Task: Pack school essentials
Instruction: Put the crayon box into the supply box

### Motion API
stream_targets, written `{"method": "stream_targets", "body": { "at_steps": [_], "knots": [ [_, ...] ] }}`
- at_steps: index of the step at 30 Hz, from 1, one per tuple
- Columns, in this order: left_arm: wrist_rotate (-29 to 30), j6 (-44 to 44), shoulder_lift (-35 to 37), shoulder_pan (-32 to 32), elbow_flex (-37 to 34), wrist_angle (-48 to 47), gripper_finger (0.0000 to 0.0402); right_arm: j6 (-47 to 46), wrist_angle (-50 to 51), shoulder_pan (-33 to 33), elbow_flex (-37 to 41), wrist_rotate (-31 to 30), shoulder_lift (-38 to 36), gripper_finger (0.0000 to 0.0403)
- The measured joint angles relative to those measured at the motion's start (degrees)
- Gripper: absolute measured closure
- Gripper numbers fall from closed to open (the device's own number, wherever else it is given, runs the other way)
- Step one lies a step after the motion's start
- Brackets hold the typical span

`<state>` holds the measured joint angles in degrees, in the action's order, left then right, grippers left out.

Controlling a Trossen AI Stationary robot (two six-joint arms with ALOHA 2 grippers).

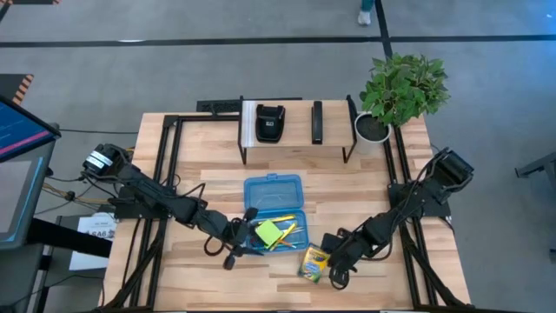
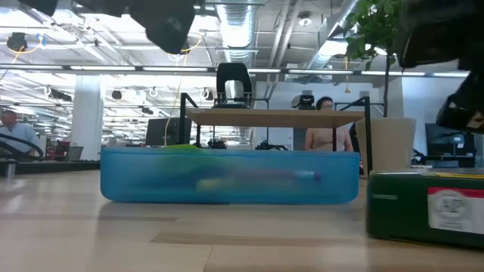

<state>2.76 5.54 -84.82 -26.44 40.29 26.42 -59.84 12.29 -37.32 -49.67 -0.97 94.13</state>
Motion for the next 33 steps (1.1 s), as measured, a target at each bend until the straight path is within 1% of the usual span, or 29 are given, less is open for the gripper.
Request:
{"method": "stream_targets", "body": {
  "at_steps": [4,8,12,15,17,21,25,30,33],
  "knots": [
    [0.37,2.24,-0.04,-2.36,0.00,-2.82,0.0288,0.02,2.31,-0.17,0.00,2.44,-0.02,0.0326],
    [2.34,4.89,-2.20,-4.98,0.04,-2.28,0.0288,-0.06,9.36,0.00,0.00,2.60,-0.02,0.0326],
    [3.66,7.13,-7.84,-7.08,0.65,1.90,0.0288,0.08,16.43,1.66,0.00,2.14,-0.02,0.0326],
    [3.86,6.73,-13.84,-7.86,3.29,4.03,0.0288,1.55,19.35,3.48,0.01,0.40,-0.02,0.0326],
    [3.92,5.36,-17.44,-7.93,6.02,4.44,0.0288,3.17,18.81,4.78,0.02,-0.83,-0.02,0.0326],
    [3.89,2.18,-24.67,-7.86,12.31,4.27,0.0288,6.52,14.31,6.85,0.02,-1.50,-0.02,0.0326],
    [3.66,-0.53,-30.07,-7.70,18.19,3.97,0.0288,7.83,11.31,7.25,0.02,-1.62,-0.04,0.0326],
    [2.54,-1.27,-35.03,-7.20,23.95,0.68,0.0288,7.81,8.24,6.67,0.02,-1.64,-0.04,0.0326],
    [2.58,-1.20,-37.00,-6.77,26.13,-0.93,0.0288,7.45,5.01,6.09,0.02,-1.62,-0.04,0.0326]
  ]
}}
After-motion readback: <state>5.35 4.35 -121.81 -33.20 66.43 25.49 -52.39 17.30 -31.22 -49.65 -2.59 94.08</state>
